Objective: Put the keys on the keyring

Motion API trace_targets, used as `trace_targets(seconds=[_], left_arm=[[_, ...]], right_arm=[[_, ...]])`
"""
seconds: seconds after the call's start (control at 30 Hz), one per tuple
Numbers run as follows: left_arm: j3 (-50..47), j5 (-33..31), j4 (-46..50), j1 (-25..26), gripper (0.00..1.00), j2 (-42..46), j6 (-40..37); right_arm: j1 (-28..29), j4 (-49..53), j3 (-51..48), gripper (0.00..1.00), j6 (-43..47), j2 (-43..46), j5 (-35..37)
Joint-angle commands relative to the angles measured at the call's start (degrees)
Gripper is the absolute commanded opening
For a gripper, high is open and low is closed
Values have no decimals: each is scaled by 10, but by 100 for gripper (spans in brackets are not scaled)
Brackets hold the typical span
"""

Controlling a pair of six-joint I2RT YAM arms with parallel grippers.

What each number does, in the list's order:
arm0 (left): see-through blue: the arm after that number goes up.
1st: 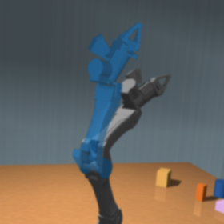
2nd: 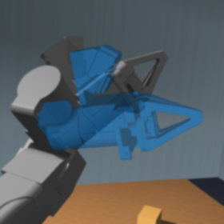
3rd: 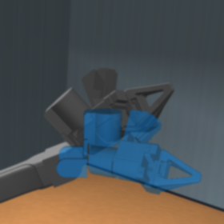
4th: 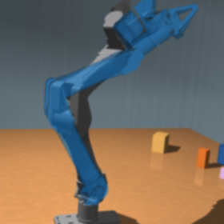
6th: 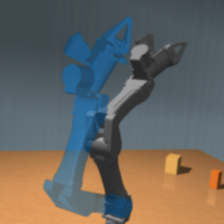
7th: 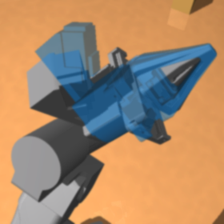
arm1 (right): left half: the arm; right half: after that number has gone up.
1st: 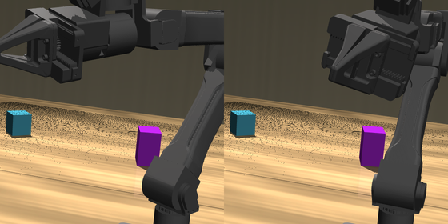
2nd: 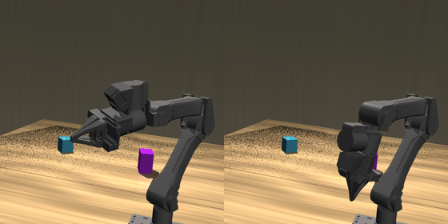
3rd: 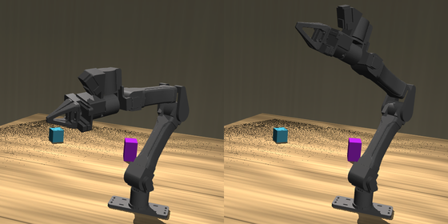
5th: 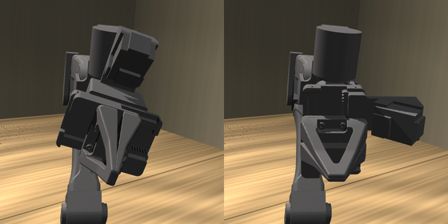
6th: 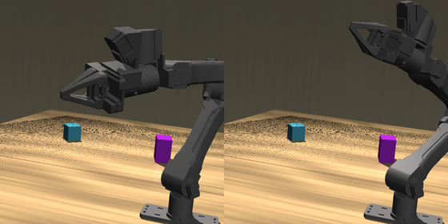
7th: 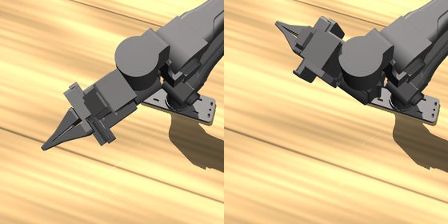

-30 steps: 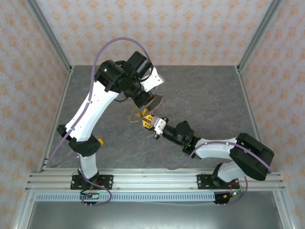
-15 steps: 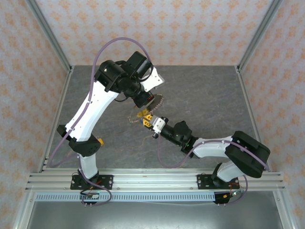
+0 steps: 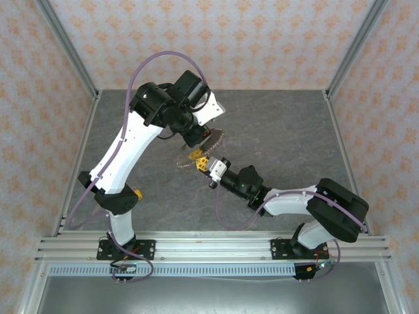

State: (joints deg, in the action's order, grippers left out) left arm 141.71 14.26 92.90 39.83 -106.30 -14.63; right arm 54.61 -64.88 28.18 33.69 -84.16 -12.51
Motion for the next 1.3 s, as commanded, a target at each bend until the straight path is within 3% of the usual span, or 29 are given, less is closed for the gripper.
trace_targets(seconds=[0.0, 0.2, 0.57, 0.7, 0.8, 1.0, 1.27], left_arm=[[-5, -36, -7, 6, 0, 7, 20], [-140, -31, -133, -41, 0, 72, 97], [-406, 76, -339, -116, 9, 163, 225], [-537, 136, -461, -143, 12, 201, 293], [-610, 157, -532, -150, 20, 206, 332], [-744, 198, -674, -153, 22, 193, 402], [-853, 172, -779, -154, 21, 186, 449]], right_arm=[[2, -23, 7, 0, -12, 1, 14], [2, 50, -11, 0, -32, 47, 9], [-18, 161, -20, 0, -95, 95, -33], [-44, 204, -18, 0, -114, 100, -75], [-57, 218, -22, 0, -124, 94, -93], [-74, 243, -29, 0, -139, 48, -138], [-74, 221, -37, 0, -185, -46, -105]])
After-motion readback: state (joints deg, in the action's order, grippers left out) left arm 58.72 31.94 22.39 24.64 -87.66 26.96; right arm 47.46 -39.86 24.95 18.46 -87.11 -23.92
